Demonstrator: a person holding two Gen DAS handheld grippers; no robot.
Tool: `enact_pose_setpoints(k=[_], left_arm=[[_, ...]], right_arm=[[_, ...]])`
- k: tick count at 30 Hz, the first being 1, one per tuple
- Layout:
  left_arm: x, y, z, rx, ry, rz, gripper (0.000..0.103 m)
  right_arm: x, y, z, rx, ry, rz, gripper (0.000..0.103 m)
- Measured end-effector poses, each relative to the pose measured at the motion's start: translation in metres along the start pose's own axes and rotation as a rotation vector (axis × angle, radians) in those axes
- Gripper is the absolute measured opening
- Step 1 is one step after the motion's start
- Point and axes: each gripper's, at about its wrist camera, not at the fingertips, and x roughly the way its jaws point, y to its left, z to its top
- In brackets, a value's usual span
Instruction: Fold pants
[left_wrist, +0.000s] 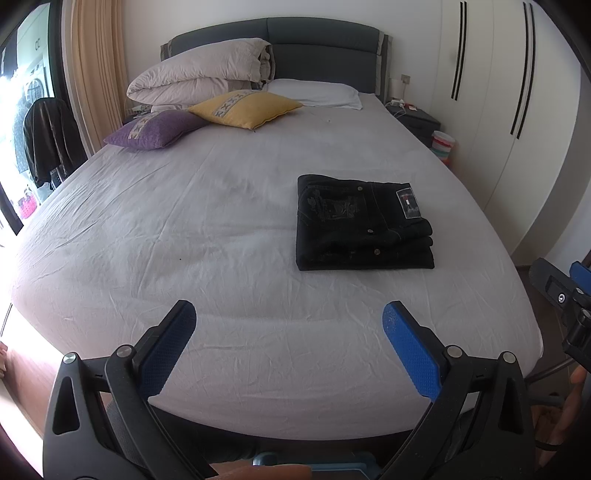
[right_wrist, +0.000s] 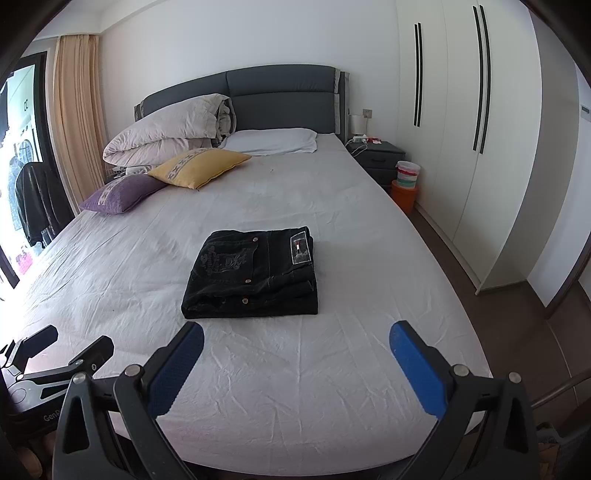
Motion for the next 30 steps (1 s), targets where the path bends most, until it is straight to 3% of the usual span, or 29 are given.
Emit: enact_pose_setpoints(k=[30], left_arm=[[-0.0003,0.0001,-0.001,0.0,0.002,-0.001,0.103]], right_arm=[[0.0024,0.0049,-0.0068,-0.003,0.006,0.003,0.103]])
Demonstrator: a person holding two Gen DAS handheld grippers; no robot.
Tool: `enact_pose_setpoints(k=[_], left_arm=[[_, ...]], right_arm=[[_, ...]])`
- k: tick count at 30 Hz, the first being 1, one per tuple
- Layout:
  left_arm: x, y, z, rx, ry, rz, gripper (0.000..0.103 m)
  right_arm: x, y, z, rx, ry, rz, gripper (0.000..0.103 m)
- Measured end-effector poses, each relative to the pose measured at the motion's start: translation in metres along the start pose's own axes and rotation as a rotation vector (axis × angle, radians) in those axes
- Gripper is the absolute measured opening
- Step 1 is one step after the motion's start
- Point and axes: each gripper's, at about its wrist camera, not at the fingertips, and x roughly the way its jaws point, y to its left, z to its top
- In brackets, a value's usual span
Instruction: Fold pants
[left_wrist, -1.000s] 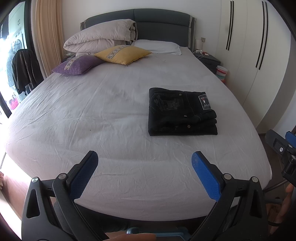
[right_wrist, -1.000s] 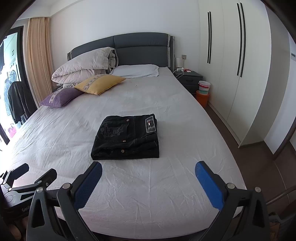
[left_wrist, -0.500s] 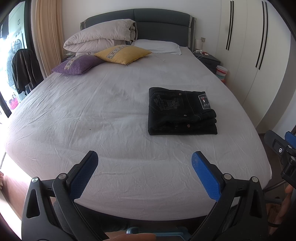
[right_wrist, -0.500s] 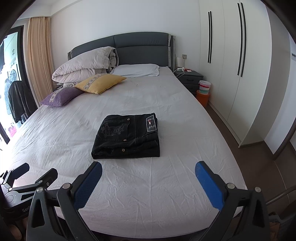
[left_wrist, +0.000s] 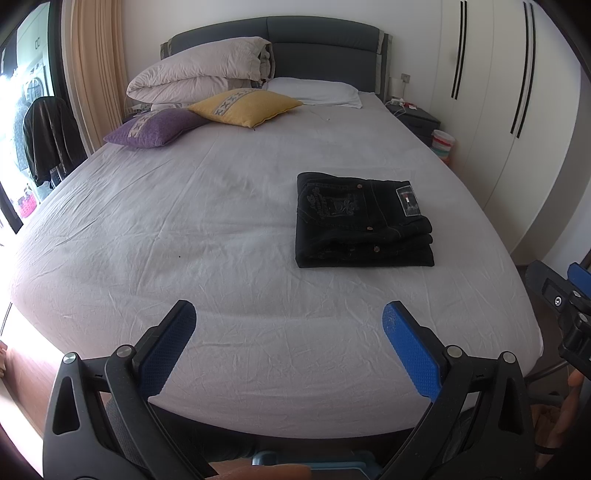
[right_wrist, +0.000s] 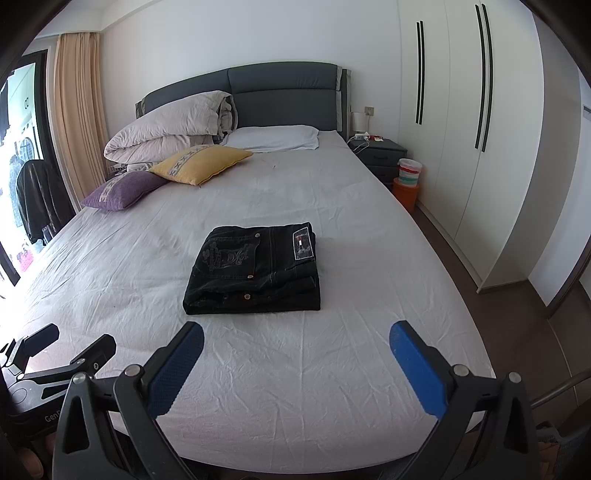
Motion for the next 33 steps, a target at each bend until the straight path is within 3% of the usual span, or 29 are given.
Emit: enact_pose_setpoints(k=[33], left_arm=[[-0.003,-0.004,-0.009,0.005,0.009,-0.02,0.103]], right_arm=[[0.001,0.0,-0.002,-0.001,0.004,0.001,0.103]])
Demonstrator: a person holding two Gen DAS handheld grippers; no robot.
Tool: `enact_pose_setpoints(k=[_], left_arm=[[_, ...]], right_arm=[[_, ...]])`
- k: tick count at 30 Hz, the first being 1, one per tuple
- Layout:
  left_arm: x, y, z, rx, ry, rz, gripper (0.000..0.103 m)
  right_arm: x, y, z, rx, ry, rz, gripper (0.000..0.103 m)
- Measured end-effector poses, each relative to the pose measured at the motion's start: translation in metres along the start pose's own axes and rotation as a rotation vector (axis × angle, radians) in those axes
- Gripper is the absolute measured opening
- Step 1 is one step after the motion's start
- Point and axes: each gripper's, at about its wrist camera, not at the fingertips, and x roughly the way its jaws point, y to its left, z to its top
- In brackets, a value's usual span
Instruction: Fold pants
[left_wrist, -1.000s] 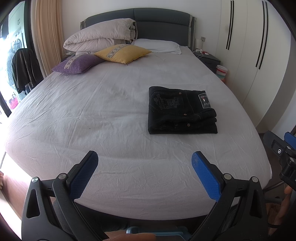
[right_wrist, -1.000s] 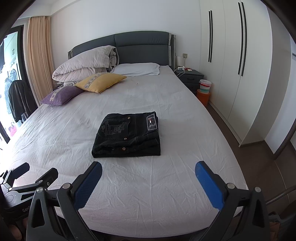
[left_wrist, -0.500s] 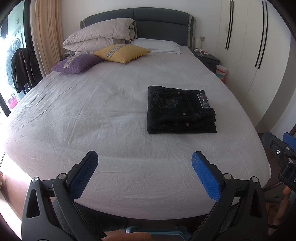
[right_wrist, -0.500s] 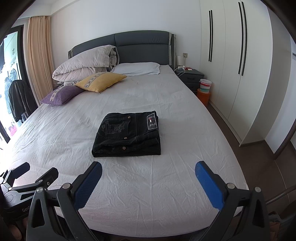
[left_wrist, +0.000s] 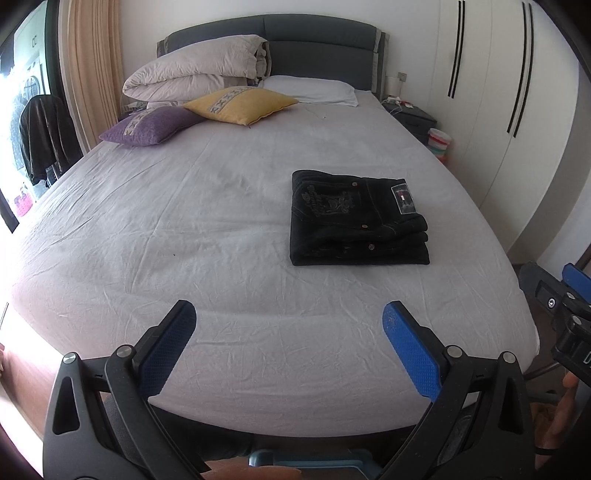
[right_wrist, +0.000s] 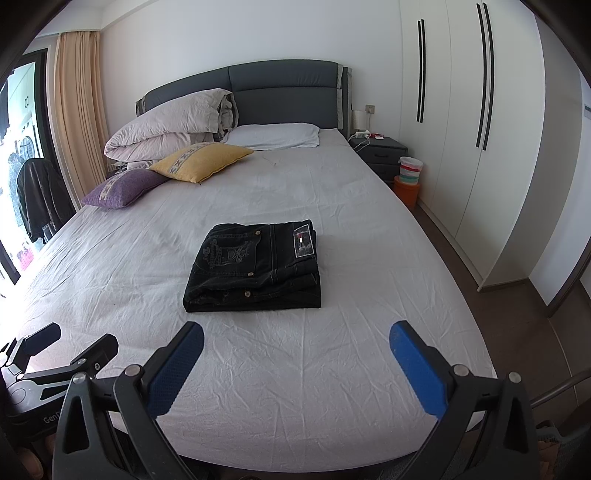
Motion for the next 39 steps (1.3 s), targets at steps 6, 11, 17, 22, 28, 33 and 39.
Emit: enact_pose_setpoints(k=[6,11,17,22,28,33,39], left_arm=[[0.0,-0.001,0.0,-0.002,0.004,-0.001,0.103],[0.0,0.003,0.002,-0.007,0.01,-0.007,0.103],[0.0,0.004,0.002,-0.007,0.011,-0.007,0.103],[0.0,0.004,0.002,-0.007,0.011,-0.006,0.103],[0.001,0.005,0.003,-0.008,0.012,-0.005,0.103],[0.002,0.006,0.002,-0.008,0.014,-0.005,0.103],[0.003,0.008,0.0,-0.012,0.015,-0.009,0.103]], right_arm=[[0.0,0.0,0.0,0.0,0.0,0.0,0.103],[-0.001,0.001,0.0,-0.001,0.0,0.0,0.103],[-0.001,0.002,-0.003,-0.001,0.003,0.001,0.103],[-0.001,0.002,-0.008,-0.001,0.004,0.001,0.103],[0.0,0.0,-0.005,-0.002,0.004,0.002,0.103],[0.0,0.0,-0.005,-0.002,0.005,0.003,0.103],[0.001,-0.001,-0.007,-0.003,0.006,0.004,0.103]])
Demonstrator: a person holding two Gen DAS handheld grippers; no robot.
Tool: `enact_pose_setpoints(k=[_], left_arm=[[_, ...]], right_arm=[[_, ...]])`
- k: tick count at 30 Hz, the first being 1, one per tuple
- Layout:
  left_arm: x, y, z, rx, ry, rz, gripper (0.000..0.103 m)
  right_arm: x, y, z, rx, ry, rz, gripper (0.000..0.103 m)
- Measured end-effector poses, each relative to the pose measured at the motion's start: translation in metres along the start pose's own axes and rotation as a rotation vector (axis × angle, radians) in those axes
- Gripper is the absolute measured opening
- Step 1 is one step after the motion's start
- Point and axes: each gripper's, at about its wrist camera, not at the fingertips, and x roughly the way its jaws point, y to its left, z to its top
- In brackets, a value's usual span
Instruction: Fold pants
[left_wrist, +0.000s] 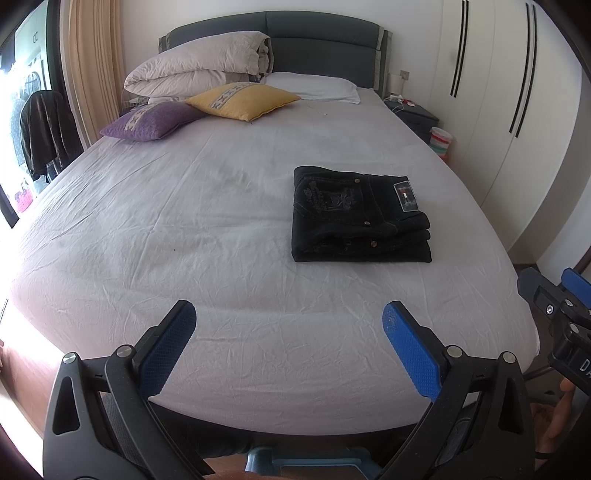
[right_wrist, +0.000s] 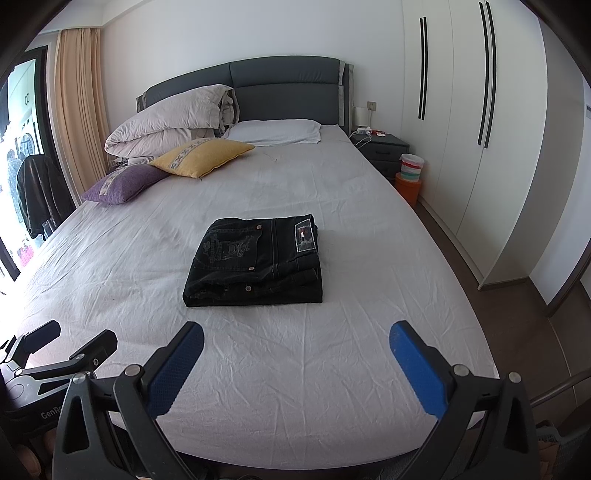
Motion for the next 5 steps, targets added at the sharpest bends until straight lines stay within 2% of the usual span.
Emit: enact_pose_setpoints(k=[5], left_arm=[[-0.0016,0.0015,-0.0009,-0.003,-0.007,0.007,0.103]], right_arm=[[-0.0004,-0.0006,-0.0002,0.0,0.0,-0.001,0.103]])
